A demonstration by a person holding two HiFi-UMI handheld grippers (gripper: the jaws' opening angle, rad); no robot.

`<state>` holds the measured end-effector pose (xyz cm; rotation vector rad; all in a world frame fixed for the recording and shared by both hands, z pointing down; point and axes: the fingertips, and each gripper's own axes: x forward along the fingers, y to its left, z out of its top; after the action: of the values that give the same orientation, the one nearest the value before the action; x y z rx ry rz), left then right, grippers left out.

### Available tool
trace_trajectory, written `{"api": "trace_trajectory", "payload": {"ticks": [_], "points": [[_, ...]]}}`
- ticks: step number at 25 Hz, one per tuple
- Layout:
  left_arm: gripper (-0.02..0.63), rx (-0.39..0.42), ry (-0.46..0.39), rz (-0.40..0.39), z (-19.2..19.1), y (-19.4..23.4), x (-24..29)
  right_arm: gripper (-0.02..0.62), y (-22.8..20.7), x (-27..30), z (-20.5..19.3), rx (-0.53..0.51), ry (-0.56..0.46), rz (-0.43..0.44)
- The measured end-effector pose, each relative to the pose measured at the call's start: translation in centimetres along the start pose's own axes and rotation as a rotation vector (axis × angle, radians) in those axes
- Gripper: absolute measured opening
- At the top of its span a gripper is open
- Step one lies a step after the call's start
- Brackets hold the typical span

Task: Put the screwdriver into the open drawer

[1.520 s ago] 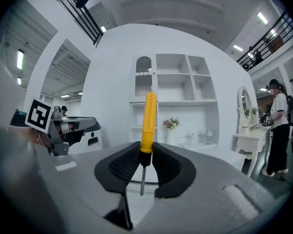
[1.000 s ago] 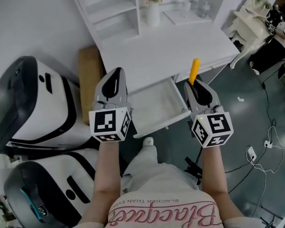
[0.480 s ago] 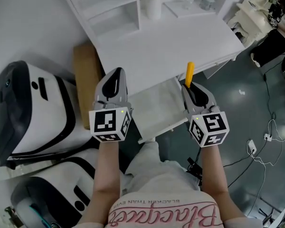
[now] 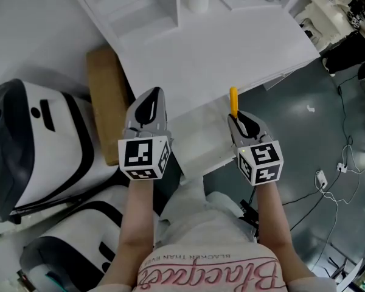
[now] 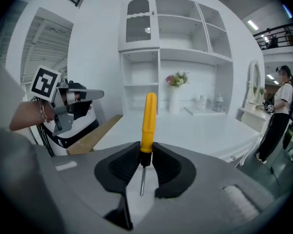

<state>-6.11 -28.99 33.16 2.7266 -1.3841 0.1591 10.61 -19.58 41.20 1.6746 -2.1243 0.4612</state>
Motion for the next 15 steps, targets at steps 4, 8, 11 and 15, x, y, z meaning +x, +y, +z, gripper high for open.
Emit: {"api": "trace_trajectory", "payload": {"ticks": [4, 8, 11, 15], "points": [[0.012, -0.015, 0.027, 0.000, -1.4, 0.4, 0.3, 0.080, 0.2, 1.2, -1.9, 0.007, 0.057, 0.013], [0.012, -0.036, 0.050, 0.008, -3.0, 1.0, 0.5, 0.080, 0.5, 1.9, -3.6, 0.017, 0.105, 0.027], [0.012, -0.047, 0.072, 0.009, -4.1, 0.9, 0.4, 0.080, 0.6, 2.1, -4.7, 0.024, 0.138, 0.040], [0.012, -0.062, 0.102, 0.008, -5.7, 0.4, 0.3, 0.080, 0.7, 2.4, -6.0, 0.029, 0.178, 0.062]]}}
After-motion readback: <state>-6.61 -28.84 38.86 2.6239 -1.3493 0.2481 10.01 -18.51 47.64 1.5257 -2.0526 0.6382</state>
